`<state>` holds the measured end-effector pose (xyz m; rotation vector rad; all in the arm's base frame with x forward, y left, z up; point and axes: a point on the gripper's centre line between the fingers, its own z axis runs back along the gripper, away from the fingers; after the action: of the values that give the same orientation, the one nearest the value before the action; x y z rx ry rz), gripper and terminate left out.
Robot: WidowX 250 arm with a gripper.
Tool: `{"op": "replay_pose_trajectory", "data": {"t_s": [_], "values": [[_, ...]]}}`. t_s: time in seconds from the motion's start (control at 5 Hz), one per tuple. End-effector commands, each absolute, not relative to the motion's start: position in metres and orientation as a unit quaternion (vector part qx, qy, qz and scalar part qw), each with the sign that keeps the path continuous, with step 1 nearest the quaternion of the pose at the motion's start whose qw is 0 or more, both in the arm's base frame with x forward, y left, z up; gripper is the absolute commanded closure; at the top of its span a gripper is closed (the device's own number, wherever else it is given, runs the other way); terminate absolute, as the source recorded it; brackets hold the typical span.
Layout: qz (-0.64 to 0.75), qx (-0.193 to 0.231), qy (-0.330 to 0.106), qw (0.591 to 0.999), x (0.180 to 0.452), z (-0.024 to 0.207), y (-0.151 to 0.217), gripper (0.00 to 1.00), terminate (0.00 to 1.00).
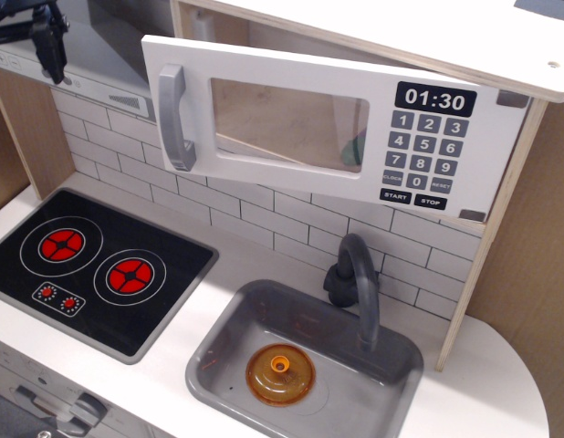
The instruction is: Open microwave
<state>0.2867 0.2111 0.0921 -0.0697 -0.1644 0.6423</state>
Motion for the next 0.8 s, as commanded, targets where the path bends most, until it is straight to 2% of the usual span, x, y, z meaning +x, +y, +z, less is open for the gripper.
{"op": "replay_pose_trajectory", "data": {"t_s": [0.0, 0.2, 0.4, 0.6], "values": [[0.276, 0.001, -0.135, 0.951, 0.318, 0.107, 0.164, 0.0, 0.0], [0.252, 0.011, -0.136, 0.958, 0.332, 0.105, 0.137, 0.0, 0.0], [0.21, 0.022, -0.148, 0.966, 0.327, 0.1, 0.116, 0.0, 0.0], [0.142, 0.042, -0.14, 0.979, 0.294, 0.094, 0.104, 0.0, 0.0]]}}
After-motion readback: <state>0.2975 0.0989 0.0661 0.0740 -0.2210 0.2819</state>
